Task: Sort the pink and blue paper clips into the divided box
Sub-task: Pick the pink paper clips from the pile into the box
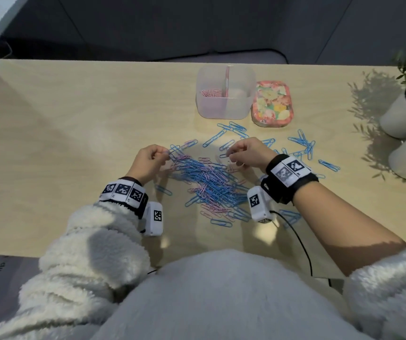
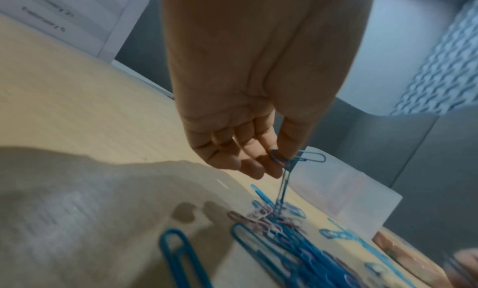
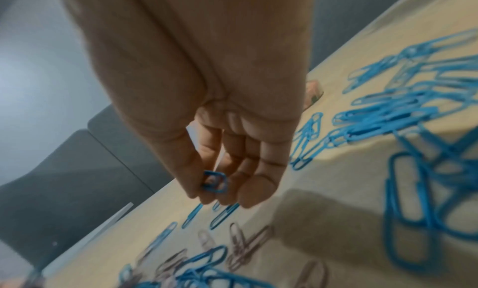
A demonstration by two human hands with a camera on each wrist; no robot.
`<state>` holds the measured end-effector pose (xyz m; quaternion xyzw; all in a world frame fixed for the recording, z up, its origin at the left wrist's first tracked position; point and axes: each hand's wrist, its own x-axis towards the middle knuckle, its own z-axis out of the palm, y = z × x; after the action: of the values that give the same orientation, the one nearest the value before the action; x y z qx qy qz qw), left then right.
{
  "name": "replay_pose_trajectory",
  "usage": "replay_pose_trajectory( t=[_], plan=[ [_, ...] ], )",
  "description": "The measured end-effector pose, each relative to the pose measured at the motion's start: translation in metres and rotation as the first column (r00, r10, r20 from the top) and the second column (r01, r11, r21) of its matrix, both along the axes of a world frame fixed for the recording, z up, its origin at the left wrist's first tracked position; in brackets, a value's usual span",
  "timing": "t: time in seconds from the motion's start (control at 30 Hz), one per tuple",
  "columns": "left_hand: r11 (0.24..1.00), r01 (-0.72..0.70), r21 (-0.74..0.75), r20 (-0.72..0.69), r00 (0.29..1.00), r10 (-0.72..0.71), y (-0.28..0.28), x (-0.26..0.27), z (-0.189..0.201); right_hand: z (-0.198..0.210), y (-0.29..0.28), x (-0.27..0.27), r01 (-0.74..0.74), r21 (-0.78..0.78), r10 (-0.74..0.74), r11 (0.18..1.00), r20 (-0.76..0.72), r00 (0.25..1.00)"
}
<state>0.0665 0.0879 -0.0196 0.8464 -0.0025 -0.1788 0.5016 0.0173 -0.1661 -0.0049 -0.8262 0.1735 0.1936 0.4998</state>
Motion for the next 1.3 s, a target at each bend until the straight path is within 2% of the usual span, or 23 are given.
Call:
replay_pose_trajectory(
  t=[0.07,0.13,0.23,0.27,0.3,0.37,0.4,0.47,0.57,0.67,0.73,0.83,0.93,1.0,1.07,1.13,1.23,1.3],
  plan=[
    [0.995,-0.081,-0.056,0.022,0.996,0.083,0.005,0.003,0.004,-0.005,-0.002,0.001,0.029,-0.130,-0.025,0.991,0.031,0.999],
    [0.987,-0.149,-0.056,0.034,0.988,0.151,0.016,0.008,0.004,-0.005,-0.002,0.000,0.047,-0.353,-0.024,0.934,0.069,0.997],
    [0.985,-0.147,0.087,0.029,0.989,0.145,0.033,0.013,-0.001,-0.004,0.005,-0.003,0.003,-0.669,0.075,0.744,0.088,0.993],
    [0.978,-0.120,0.170,0.007,0.993,0.120,0.037,0.013,-0.001,-0.003,0.011,-0.003,-0.007,-0.711,0.118,0.703,0.107,0.987],
    [0.956,-0.087,0.282,0.009,0.996,0.088,0.040,0.013,-0.002,-0.003,0.016,-0.002,-0.007,-0.716,0.146,0.698,0.133,0.980],
    [0.849,-0.038,0.527,0.102,0.995,-0.019,0.040,0.011,-0.003,-0.005,0.029,0.002,-0.015,-0.657,0.162,0.754,0.164,0.973],
    [0.805,-0.044,0.592,0.181,0.980,-0.079,0.036,0.009,-0.002,-0.007,0.036,0.006,-0.029,-0.629,0.157,0.777,0.149,0.976],
    [0.780,-0.046,0.624,0.277,0.946,-0.166,0.023,0.003,0.003,-0.014,0.047,0.012,-0.075,-0.609,0.164,0.790,0.092,0.982],
    [0.749,0.059,0.660,0.237,0.929,-0.283,0.003,-0.002,0.002,-0.020,0.057,0.016,-0.106,-0.618,0.158,0.779,0.030,0.987],
    [0.711,0.144,0.689,0.173,0.919,-0.354,-0.009,-0.002,-0.001,-0.025,0.053,0.019,-0.100,-0.576,0.135,0.811,0.017,0.991],
    [0.708,0.128,0.694,0.181,0.921,-0.344,-0.013,-0.002,-0.003,-0.025,0.050,0.021,-0.144,-0.575,0.176,0.805,0.001,0.984],
    [0.691,0.020,0.722,0.228,0.937,-0.266,-0.006,-0.002,-0.007,-0.021,0.051,0.020,-0.247,-0.618,0.269,0.746,-0.060,0.961],
    [0.656,-0.049,0.753,0.258,0.939,-0.227,0.005,-0.002,-0.016,-0.014,0.050,0.014,-0.278,-0.657,0.344,0.701,-0.029,0.938],
    [0.699,-0.060,0.712,0.276,0.940,-0.200,0.009,-0.002,-0.018,-0.009,0.049,0.012,-0.262,-0.607,0.369,0.750,0.056,0.928],
    [0.723,-0.084,0.686,0.319,0.927,-0.195,0.007,-0.003,-0.016,-0.001,0.051,0.017,-0.222,-0.444,0.321,0.868,0.161,0.933],
    [0.711,-0.053,0.702,0.318,0.916,-0.245,-0.003,-0.007,-0.012,0.003,0.059,0.028,-0.177,-0.282,0.247,0.943,0.237,0.939],
    [0.709,0.036,0.704,0.227,0.935,-0.272,-0.017,-0.017,-0.007,0.000,0.073,0.041,-0.218,-0.155,0.246,0.964,0.198,0.949],
    [0.724,0.024,0.690,0.229,0.941,-0.250,-0.021,-0.019,-0.007,-0.007,0.081,0.046,-0.279,-0.194,0.315,0.941,0.191,0.930]
  ],
)
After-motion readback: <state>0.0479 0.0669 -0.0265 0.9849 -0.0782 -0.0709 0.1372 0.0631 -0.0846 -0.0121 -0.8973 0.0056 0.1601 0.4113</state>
